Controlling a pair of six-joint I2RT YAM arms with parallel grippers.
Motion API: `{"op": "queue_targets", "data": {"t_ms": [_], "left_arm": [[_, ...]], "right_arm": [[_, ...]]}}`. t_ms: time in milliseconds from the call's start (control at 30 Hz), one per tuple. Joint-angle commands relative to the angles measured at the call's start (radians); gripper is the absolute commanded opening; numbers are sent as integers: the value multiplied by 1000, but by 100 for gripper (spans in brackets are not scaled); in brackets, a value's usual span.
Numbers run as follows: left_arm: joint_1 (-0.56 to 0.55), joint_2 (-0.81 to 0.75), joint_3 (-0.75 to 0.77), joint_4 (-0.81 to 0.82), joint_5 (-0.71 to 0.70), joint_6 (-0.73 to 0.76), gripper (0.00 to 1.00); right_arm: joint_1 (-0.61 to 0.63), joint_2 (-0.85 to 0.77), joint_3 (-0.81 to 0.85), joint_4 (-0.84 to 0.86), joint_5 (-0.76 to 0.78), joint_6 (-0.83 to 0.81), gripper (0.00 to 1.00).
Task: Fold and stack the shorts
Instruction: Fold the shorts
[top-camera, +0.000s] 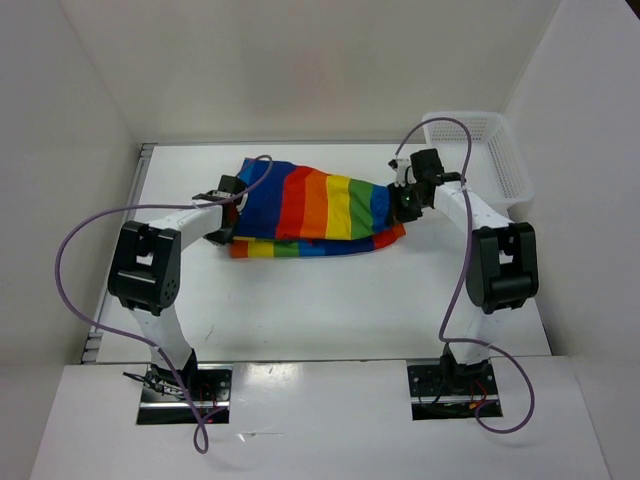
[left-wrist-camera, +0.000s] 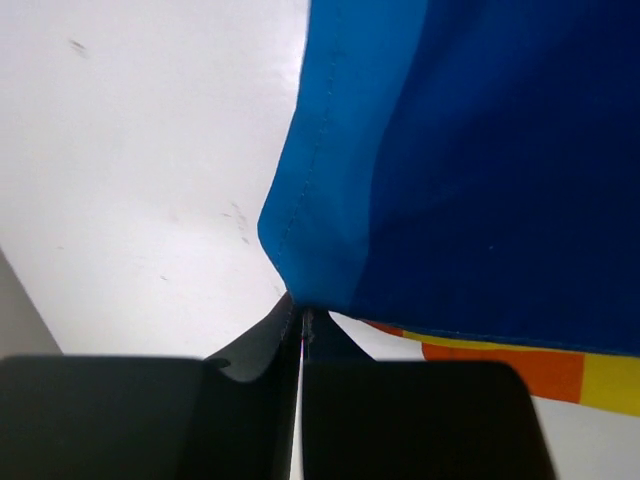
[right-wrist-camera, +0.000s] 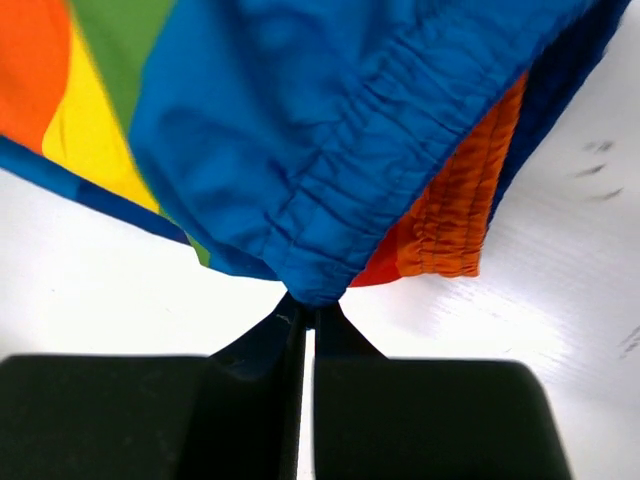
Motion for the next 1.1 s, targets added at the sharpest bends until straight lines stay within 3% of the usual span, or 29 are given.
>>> {"op": "queue_targets", "data": {"t_ms": [0, 233, 367, 467, 600, 700, 833, 933, 1067], "left_arm": [[18, -74, 82, -3, -51, 1, 0], [8, -148, 206, -112, -14, 1, 0], [-71, -186, 228, -179, 50, 1, 0], [-153, -208, 173, -199, 59, 1, 0], [-243, -197, -37, -146, 24, 1, 0], [-234, -188, -134, -91, 12, 1, 0], [-185, -143, -144, -42, 3, 1, 0], [-145, -103, -76, -32, -10, 1, 0], [-93, -94, 20, -43, 1, 1, 0]], "right_arm": [[-1, -104, 87, 14, -28, -49, 0], [-34, -152, 76, 5, -39, -49, 0], [-103, -192, 53, -6, -50, -40, 0], [-125, -214, 3, -6, -50, -40, 0], [-125, -224, -103, -29, -21, -78, 0], [-125, -233, -178, -66, 37, -153, 0], [-125, -243, -203, -147, 8, -239, 0], [-134, -243, -203, -169, -4, -287, 0], [-161, -220, -79, -266, -53, -350, 0]]}}
